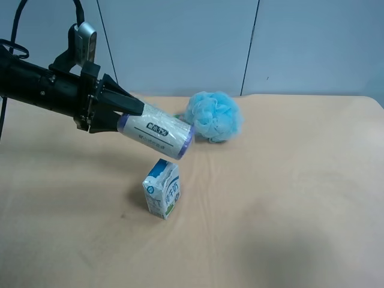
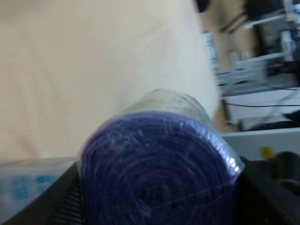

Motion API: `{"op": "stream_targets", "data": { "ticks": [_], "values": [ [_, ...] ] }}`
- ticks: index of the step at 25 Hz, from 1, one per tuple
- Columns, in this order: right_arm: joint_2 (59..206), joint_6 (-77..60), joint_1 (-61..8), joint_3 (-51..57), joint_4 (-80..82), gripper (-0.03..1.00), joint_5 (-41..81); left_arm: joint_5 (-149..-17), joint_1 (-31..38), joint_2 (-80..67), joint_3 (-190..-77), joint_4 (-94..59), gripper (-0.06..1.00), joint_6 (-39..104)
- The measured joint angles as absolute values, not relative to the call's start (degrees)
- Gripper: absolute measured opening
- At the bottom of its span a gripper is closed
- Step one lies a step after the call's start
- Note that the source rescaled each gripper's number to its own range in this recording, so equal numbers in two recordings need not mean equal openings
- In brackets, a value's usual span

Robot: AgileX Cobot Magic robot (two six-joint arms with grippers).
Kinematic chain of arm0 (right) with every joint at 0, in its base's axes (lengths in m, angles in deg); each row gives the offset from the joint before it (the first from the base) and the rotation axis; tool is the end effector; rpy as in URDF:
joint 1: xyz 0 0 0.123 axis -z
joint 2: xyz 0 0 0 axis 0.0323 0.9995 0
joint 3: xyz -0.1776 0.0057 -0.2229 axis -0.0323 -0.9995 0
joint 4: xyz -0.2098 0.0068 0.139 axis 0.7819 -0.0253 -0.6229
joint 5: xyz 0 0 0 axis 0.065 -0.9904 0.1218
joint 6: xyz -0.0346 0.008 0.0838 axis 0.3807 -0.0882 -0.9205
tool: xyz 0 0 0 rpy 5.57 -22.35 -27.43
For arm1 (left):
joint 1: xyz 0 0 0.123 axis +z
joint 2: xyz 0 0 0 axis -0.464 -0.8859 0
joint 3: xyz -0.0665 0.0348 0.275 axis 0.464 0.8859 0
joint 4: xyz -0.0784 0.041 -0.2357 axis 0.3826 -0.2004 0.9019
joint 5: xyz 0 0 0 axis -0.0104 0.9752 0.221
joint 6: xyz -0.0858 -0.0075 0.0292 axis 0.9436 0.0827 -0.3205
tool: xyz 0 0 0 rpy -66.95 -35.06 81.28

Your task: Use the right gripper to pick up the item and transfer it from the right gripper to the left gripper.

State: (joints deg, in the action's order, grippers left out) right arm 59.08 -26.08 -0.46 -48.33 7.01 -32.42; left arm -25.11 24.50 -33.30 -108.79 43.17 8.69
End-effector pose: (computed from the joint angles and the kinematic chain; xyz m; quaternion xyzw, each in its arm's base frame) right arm -0.0064 0.0028 0.2775 -0.0305 0.8543 -0.0136 0.5186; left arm 0.3082 -0.0941 0.2047 0.1092 0.8566 -0.4802 0.1541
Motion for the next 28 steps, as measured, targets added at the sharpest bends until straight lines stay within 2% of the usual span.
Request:
{"op": "stream_targets", "data": {
  "ticks": [11,19,28],
  "values": [
    [59.08,-26.08,-0.46,-48.33,7.01,0.97,-32.42,-32.69,24.44,-32.79,-110.63,33.99,0.01,14.38],
    [59.08,-26.08,-0.46,-48.33,7.01,0.97,-32.42,-27.81,24.50,-32.85,-118.27,32.49,0.01,16.66],
    [59.08,-26.08,-0.46,-48.33,7.01,0.97,-32.42,-29.75,24.50,-32.85,-122.99,24.32,0.01,21.77]
  ]
}}
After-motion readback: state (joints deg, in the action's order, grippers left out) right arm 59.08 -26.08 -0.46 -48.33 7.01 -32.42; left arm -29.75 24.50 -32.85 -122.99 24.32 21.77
